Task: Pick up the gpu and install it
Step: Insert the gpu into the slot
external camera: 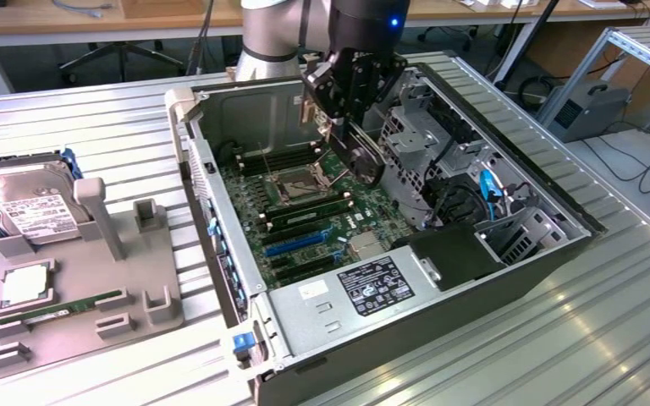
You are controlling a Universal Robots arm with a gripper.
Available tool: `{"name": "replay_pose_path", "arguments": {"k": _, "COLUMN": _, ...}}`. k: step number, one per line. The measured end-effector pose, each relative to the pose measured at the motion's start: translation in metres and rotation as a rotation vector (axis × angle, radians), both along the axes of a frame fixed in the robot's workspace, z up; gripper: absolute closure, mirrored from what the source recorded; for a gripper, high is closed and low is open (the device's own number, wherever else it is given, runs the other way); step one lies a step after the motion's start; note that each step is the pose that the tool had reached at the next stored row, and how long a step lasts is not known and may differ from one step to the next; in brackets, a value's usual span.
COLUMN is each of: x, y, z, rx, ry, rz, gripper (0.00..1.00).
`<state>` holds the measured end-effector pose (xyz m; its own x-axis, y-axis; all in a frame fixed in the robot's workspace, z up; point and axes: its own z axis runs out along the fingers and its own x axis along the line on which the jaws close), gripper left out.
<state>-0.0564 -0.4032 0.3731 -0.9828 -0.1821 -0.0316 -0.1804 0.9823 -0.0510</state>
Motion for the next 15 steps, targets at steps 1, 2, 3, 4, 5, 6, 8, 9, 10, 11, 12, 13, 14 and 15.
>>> {"name": "replay_pose_path", "arguments": {"k": 1, "x": 0.0, "y": 0.0, "z": 0.0, "rx": 0.0, "ry": 0.0, "rz": 0.004, "gripper": 0.73}}
{"name": "replay_pose_path", "arguments": {"k": 2, "x": 0.0, "y": 0.0, "z": 0.0, "rx": 0.0, "ry": 0.0, "rz": 0.009, "gripper": 0.73}}
{"name": "replay_pose_path", "arguments": {"k": 3, "x": 0.0, "y": 0.0, "z": 0.0, "rx": 0.0, "ry": 0.0, "rz": 0.014, "gripper": 0.73}}
{"name": "replay_pose_path", "arguments": {"k": 4, "x": 0.0, "y": 0.0, "z": 0.0, "rx": 0.0, "ry": 0.0, "rz": 0.018, "gripper": 0.73}}
{"name": "replay_pose_path", "arguments": {"k": 5, "x": 0.0, "y": 0.0, "z": 0.0, "rx": 0.0, "ry": 0.0, "rz": 0.022, "gripper": 0.73}}
{"name": "replay_pose_path", "arguments": {"k": 6, "x": 0.0, "y": 0.0, "z": -0.0001, "rx": 0.0, "ry": 0.0, "rz": 0.026, "gripper": 0.73}}
{"name": "replay_pose_path", "arguments": {"k": 8, "x": 0.0, "y": 0.0, "z": -0.0001, "rx": 0.0001, "ry": 0.0, "rz": 0.033, "gripper": 0.73}}
{"name": "replay_pose_path", "arguments": {"k": 9, "x": 0.0, "y": 0.0, "z": -0.0001, "rx": 0.0, "ry": 0.0, "rz": 0.04, "gripper": 0.73}}
{"name": "replay_pose_path", "arguments": {"k": 10, "x": 0.0001, "y": 0.0, "z": -0.0001, "rx": 0.0001, "ry": -0.0001, "rz": 0.044, "gripper": 0.73}}
{"name": "replay_pose_path", "arguments": {"k": 11, "x": 0.0, "y": 0.0, "z": -0.0001, "rx": 0.0, "ry": 0.0, "rz": 0.046, "gripper": 0.73}}
{"name": "replay_pose_path", "arguments": {"k": 12, "x": 0.0, "y": 0.0, "z": -0.0001, "rx": 0.0, "ry": 0.0, "rz": 0.05, "gripper": 0.73}}
{"name": "replay_pose_path", "arguments": {"k": 13, "x": 0.0, "y": 0.0, "z": -0.0001, "rx": 0.0, "ry": 0.0, "rz": 0.053, "gripper": 0.73}}
{"name": "replay_pose_path", "arguments": {"k": 14, "x": 0.0001, "y": 0.0, "z": -0.0001, "rx": 0.0, "ry": 0.0, "rz": 0.056, "gripper": 0.73}}
{"name": "replay_pose_path", "arguments": {"k": 15, "x": 0.0, "y": 0.0, "z": -0.0001, "rx": 0.0, "ry": 0.0, "rz": 0.058, "gripper": 0.73}}
